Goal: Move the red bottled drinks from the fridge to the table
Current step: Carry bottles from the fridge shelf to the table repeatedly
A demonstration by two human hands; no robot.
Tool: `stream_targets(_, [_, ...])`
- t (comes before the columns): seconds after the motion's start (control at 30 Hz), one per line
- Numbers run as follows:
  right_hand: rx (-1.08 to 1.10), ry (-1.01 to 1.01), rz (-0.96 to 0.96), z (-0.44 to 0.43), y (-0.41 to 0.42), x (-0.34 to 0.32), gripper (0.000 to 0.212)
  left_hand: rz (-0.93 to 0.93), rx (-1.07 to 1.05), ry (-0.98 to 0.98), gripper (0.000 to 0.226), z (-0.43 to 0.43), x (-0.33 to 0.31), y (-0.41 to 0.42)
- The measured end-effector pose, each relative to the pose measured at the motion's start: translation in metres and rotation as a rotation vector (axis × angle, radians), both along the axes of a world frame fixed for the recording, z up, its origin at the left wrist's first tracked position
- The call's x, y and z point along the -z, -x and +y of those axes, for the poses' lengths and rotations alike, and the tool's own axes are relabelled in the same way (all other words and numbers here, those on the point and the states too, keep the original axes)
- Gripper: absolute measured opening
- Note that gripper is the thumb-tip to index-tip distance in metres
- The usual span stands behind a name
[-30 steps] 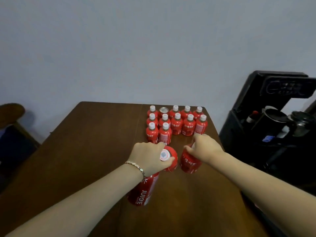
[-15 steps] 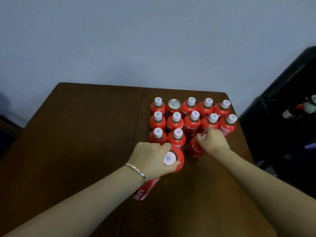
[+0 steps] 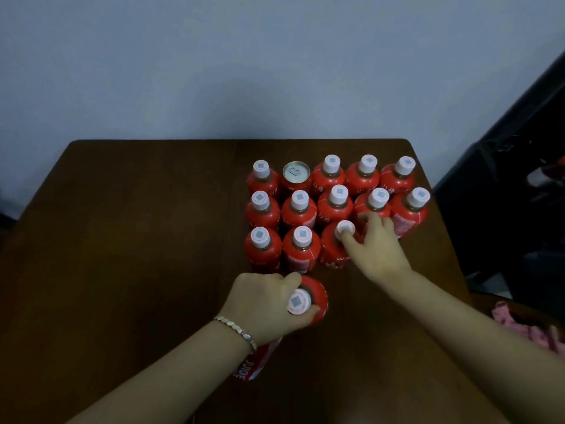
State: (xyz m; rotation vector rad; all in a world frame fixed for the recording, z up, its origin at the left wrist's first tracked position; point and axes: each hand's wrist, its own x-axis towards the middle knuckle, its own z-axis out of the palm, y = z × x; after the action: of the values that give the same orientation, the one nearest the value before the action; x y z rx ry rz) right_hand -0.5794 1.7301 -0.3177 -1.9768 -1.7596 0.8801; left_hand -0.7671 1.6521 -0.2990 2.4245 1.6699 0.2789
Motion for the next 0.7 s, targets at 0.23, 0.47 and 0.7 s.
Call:
stream_targets(0.23, [-0.770,0.054,0.034,-0.065,-0.023,0.003,0.088,-0.057,0.067,-0.019,0.047,0.005,0.005,-0.045])
stream_targets(0.47, [-0.107,0.094,0.103,-0.065,-0.084,0.027,0.079,0.165,0.169,0.147,0.055,0.039,-0.011,-0.109])
stream_targets(0.7, [0.203,-0.023,0.119,-0.024,-0.108,0.032,0.078,0.221,0.140,0.251,0.035,0.085,0.006,-0.158])
